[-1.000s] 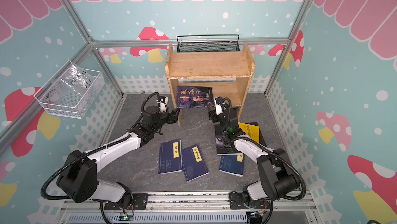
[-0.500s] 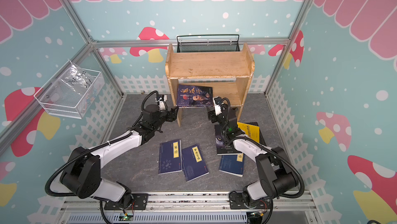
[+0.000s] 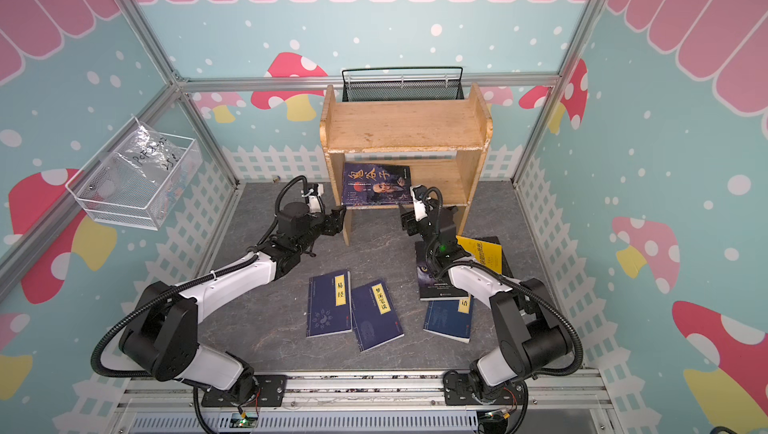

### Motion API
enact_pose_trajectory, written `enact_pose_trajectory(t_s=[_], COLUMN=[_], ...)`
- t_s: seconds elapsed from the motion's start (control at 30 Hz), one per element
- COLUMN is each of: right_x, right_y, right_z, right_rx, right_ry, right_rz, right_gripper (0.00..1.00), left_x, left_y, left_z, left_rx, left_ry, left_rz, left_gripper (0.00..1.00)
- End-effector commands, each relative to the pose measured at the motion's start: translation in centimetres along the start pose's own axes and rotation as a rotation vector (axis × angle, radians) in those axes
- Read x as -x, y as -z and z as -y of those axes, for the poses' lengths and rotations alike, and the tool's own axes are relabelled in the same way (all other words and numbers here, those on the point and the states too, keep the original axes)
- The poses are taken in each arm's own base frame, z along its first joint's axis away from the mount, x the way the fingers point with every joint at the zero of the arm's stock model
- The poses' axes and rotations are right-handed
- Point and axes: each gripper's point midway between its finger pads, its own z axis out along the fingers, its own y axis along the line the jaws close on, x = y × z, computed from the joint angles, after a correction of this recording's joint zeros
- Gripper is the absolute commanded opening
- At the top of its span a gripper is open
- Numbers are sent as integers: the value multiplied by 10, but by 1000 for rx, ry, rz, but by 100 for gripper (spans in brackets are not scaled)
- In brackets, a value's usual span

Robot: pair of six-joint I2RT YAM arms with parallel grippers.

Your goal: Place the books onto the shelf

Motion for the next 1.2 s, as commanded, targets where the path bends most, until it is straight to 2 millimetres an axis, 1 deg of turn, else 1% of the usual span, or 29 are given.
enact_pose_trajectory(t_s=[0.0, 0.13, 0.2, 0.3, 0.4, 0.47, 0.5, 0.57, 0.63, 0.67, 0.77, 0.83, 0.87, 0.93, 1.03, 1.07, 1.1, 1.17], right_x=[5, 5, 9, 19, 27, 28, 25, 20, 11, 8, -6, -15, -21, -35, -60, -66, -74, -85], right_y=[-2, 1, 4, 13, 27, 36, 42, 52, 63, 68, 83, 93, 96, 103, 109, 110, 109, 107], right_z=[-2, -1, 1, 0, 0, 0, 0, -2, -7, -10, -29, -46, -55, -74, -107, -116, -132, -155], right_rx=[5, -6, -13, -2, 8, 8, 8, 15, 39, 55, 128, 181, 198, 215, 259, 276, 304, 337], right_ry=[2, 7, 7, -9, -46, -86, -107, -151, -207, -228, -313, -363, -379, -416, -468, -481, -490, -477], right_rz=[17, 12, 15, 19, -2, -30, -58, -107, -187, -212, -281, -313, -330, -366, -412, -425, -448, -485], right_gripper=[74, 75, 76, 78, 79, 80, 81, 81, 81, 81, 81, 80, 79, 79, 79, 78, 78, 76], left_x=[17, 19, 20, 18, 13, 6, 3, -9, -24, -30, -54, -77, -85, -110, -145, -153, -162, -176], left_y=[-2, 5, 10, 26, 49, 63, 70, 82, 94, 99, 114, 124, 127, 135, 144, 145, 145, 145], left_z=[0, 0, 0, 3, 4, -1, -4, -11, -17, -19, -30, -39, -41, -52, -62, -62, -62, -58], left_rx=[5, 2, -2, -23, -39, -19, 0, 35, 62, 69, 112, 155, 168, 228, 286, 282, 274, 246], left_ry=[6, 13, 18, 32, 48, 68, 77, 88, 120, 137, 198, 237, 253, 299, 350, 369, 388, 430], left_rz=[43, 54, 53, 49, 34, 4, -15, -76, -138, -154, -214, -275, -300, -368, -465, -487, -504, -535], left_gripper=[73, 73, 73, 77, 85, 88, 90, 91, 93, 97, 99, 99, 99, 99, 99, 99, 99, 100])
